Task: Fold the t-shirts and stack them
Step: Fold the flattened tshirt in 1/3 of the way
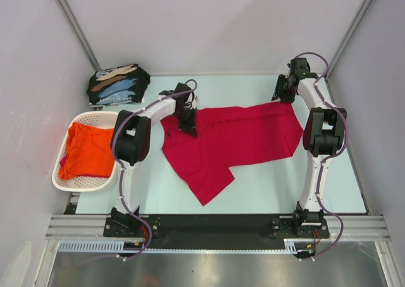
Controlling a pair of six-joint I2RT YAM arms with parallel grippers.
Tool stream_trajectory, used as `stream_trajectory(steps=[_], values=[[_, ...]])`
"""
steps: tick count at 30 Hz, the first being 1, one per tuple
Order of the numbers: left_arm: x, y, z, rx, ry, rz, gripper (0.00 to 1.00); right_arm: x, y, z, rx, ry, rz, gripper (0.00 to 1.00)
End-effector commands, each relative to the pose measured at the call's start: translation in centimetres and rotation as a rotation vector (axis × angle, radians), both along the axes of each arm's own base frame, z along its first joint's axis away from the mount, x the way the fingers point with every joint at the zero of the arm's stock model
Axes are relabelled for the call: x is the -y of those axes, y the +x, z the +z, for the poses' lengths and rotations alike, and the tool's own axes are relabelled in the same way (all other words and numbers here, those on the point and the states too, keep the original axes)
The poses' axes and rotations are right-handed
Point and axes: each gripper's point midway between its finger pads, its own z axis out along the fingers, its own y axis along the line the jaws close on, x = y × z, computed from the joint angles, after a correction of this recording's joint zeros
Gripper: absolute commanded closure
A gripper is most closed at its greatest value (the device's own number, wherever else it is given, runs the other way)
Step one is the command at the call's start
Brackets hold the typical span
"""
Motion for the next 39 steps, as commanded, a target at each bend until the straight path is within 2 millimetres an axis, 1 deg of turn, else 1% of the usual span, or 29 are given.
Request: stream_trajectory(steps=[1, 2, 3, 5, 6, 8, 9, 11, 14, 17, 18, 19, 20, 21, 22, 23, 24, 25, 26, 27, 28, 29, 30, 31, 32, 33, 35, 36, 39], values=[[1.8, -1.9, 4.5, 0.067, -0.069, -0.093, 1.0, -0.1, 0.4, 2.9, 0.067, 0.005, 0.002, 0.52], [1.8, -2.7, 4.4, 0.05, -0.06, -0.104, 1.0, -0.1, 0.3, 2.8, 0.061, 0.003, 0.004, 0.52], [1.8, -3.1, 4.9, 0.053, -0.062, -0.111, 1.0, 0.0, 0.2, 2.8, 0.06, 0.002, 0.004, 0.52], [1.3, -3.9, 5.1, 0.054, -0.035, -0.113, 1.0, 0.0, -0.1, 2.3, 0.048, 0.001, 0.003, 0.52], [1.1, -3.7, 6.5, 0.097, -0.033, -0.107, 1.0, 0.1, -0.3, 2.1, 0.038, 0.0, 0.0, 0.53], [0.3, -3.0, 7.5, 0.152, 0.001, -0.08, 1.0, 0.1, -0.5, 1.5, 0.026, -0.002, -0.002, 0.53], [0.2, -2.8, 8.8, 0.188, -0.004, -0.071, 1.0, 0.0, -0.5, 1.1, 0.018, -0.001, -0.002, 0.53], [0.4, -1.7, 10.4, 0.245, -0.011, -0.041, 1.0, 0.2, -0.4, 0.9, 0.016, -0.01, -0.01, 0.53], [0.4, 0.0, 12.0, 0.306, -0.009, 0.011, 1.0, 0.8, 0.2, 0.5, 0.027, -0.042, -0.026, 0.53], [1.0, 1.4, 11.8, 0.325, -0.022, 0.044, 1.0, 1.2, 0.8, 0.2, 0.036, -0.072, -0.033, 0.53], [1.3, 1.8, 10.7, 0.307, -0.021, 0.047, 1.0, 1.2, 1.1, 0.3, 0.041, -0.079, -0.033, 0.53], [1.6, 2.5, 10.9, 0.313, -0.029, 0.052, 1.0, 1.4, 0.8, -0.9, 0.003, -0.093, -0.038, 0.54], [1.9, 2.8, 10.4, 0.304, -0.031, 0.053, 0.99, 1.6, 0.7, -1.2, -0.016, -0.101, -0.041, 0.55], [2.3, 3.1, 9.2, 0.275, -0.029, 0.048, 0.98, 1.7, 1.1, -0.7, -0.011, -0.112, -0.045, 0.55], [2.7, 3.8, 9.6, 0.287, -0.043, 0.049, 0.92, 1.9, 0.2, -1.4, -0.057, -0.128, -0.051, 0.59], [3.0, 4.1, 9.5, 0.284, -0.049, 0.048, 0.86, 1.9, 0.1, -1.6, -0.068, -0.128, -0.047, 0.73], [3.2, 4.6, 8.9, 0.279, -0.047, 0.045, 0.71, 1.9, -0.1, -1.6, -0.073, -0.129, -0.045, 0.87], [3.5, 5.2, 9.2, 0.294, -0.054, 0.045, 0.65, 1.9, -0.4, -1.7, -0.082, -0.131, -0.046, 1.0], [3.6, 5.6, 8.5, 0.285, -0.051, 0.042, 0.6, 2.5, -0.5, -1.5, -0.082, -0.16, -0.061, 1.0], [3.9, 5.7, 8.2, 0.278, -0.056, 0.038, 0.51, 2.6, -0.6, -1.4, -0.083, -0.169, -0.063, 1.0], [4.2, 6.4, 8.5, 0.286, -0.069, 0.037, 0.47, 2.9, -0.9, -1.5, -0.09, -0.185, -0.069, 1.0], [4.3, 6.6, 7.3, 0.263, -0.067, 0.037, 0.42, 3.0, -1.0, -1.4, -0.092, -0.196, -0.069, 1.0], [4.3, 6.6, 6.8, 0.242, -0.062, 0.038, 0.39, 3.1, -1.3, -1.4, -0.103, -0.206, -0.07, 1.0], [4.6, 7.0, 7.1, 0.246, -0.068, 0.038, 0.39, 3.7, -1.5, -1.4, -0.109, -0.24, -0.077, 1.0], [4.5, 7.0, 6.0, 0.223, -0.058, 0.038, 0.39, 4.0, -1.6, -1.2, -0.111, -0.26, -0.082, 1.0], [4.4, 6.8, 5.8, 0.207, -0.05, 0.04, 0.39, 4.4, -1.9, -1.1, -0.12, -0.279, -0.094, 1.0], [3.9, 6.7, 5.2, 0.192, -0.023, 0.051, 0.41, 5.9, -2.3, -0.8, -0.131, -0.352, -0.135, 1.0], [3.7, 6.4, 4.8, 0.181, -0.011, 0.055, 0.41, 7.0, -2.8, -0.8, -0.149, -0.408, -0.168, 1.0], [2.6, 6.0, 4.8, 0.178, 0.016, 0.073, 0.41, 8.4, -3.6, -1.2, -0.186, -0.484, -0.211, 1.0]])
